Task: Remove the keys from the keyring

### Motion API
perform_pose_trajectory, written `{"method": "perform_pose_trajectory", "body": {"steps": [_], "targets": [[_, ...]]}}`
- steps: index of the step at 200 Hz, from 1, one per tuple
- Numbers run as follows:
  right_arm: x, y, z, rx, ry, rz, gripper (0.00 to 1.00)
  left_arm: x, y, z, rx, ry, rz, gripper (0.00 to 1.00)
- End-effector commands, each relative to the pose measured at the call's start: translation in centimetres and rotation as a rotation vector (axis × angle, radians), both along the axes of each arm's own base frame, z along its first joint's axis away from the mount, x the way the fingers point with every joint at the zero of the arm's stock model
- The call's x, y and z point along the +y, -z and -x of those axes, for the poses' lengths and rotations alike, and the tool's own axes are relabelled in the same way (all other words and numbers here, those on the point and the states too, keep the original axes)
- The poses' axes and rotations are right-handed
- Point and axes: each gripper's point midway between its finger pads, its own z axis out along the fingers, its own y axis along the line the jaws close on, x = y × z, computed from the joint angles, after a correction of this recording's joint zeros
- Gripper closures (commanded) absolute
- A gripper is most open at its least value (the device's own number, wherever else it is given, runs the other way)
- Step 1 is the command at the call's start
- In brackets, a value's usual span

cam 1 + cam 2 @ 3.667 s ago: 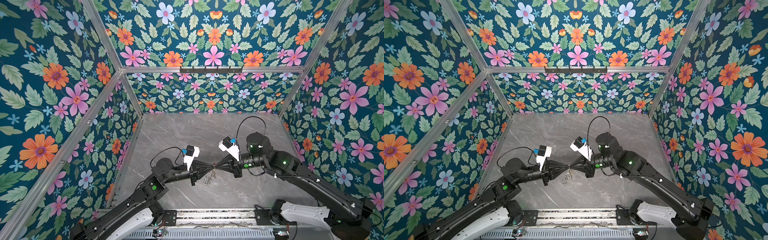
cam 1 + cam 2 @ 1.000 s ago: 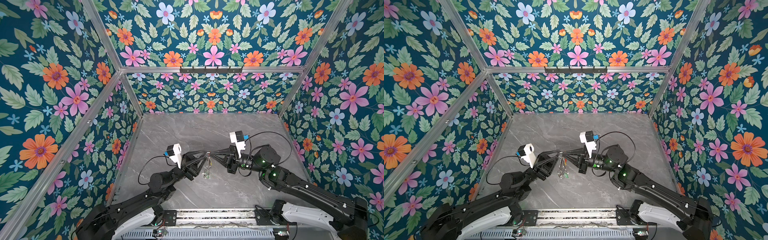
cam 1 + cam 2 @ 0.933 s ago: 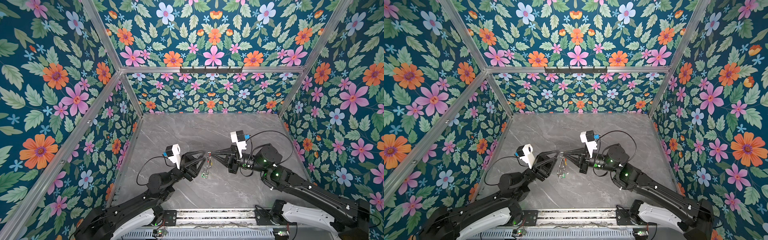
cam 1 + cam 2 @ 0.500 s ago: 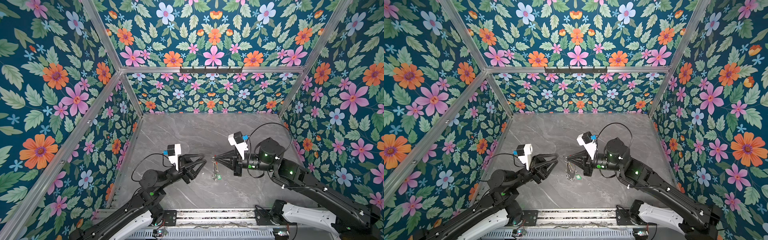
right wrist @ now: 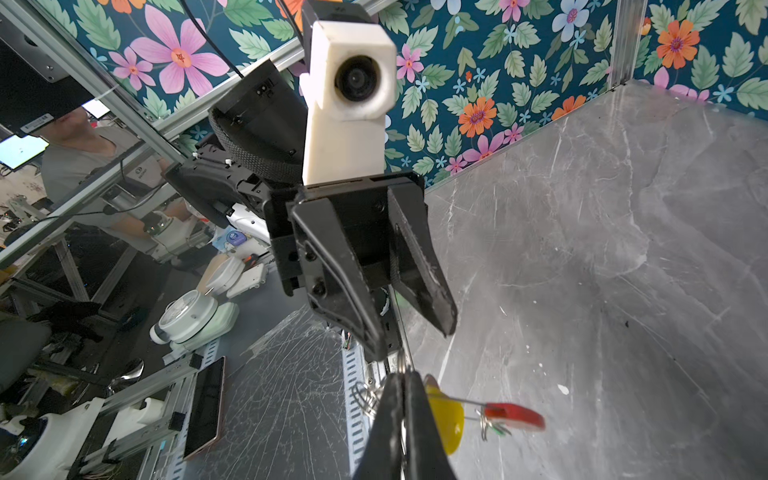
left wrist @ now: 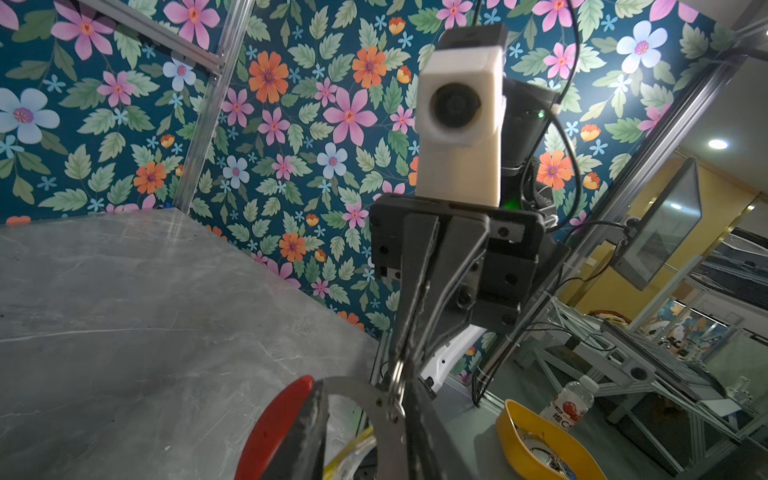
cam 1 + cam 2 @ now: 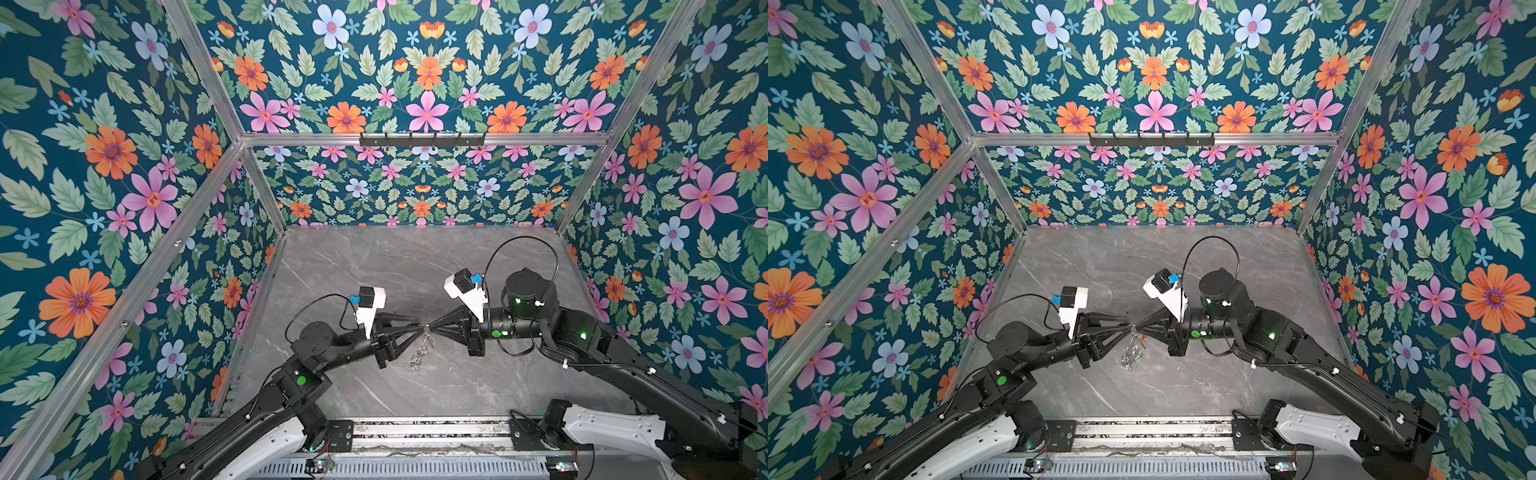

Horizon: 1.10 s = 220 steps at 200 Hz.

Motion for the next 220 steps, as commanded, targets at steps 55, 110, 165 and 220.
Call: {"method": "perform_pose_trajectory", "body": {"steps": [55, 110, 165, 220], "targets": [[0.1, 0.4, -0.1, -0.011, -0.01, 0.03, 1.0, -0.3, -0.8, 1.5, -0.036, 0.086, 0.007, 0.75], [0.2, 0.4, -0.4, -0.022, 0.001, 0.028, 1.0, -0.4, -0.6, 1.5, -0.033, 0.098, 0.004, 0.85], [0.4, 0.2, -0.4, -0.016, -0.002, 0.016, 1.0, -0.4, -0.7, 1.4, -0.035, 0.091, 0.035, 0.99], [0.3, -1.7, -0.9, -0.041, 0.046, -0.081, 0.83, 0.1, -1.9, 1.2, -0.058, 0.062, 0.106, 1.0]]}}
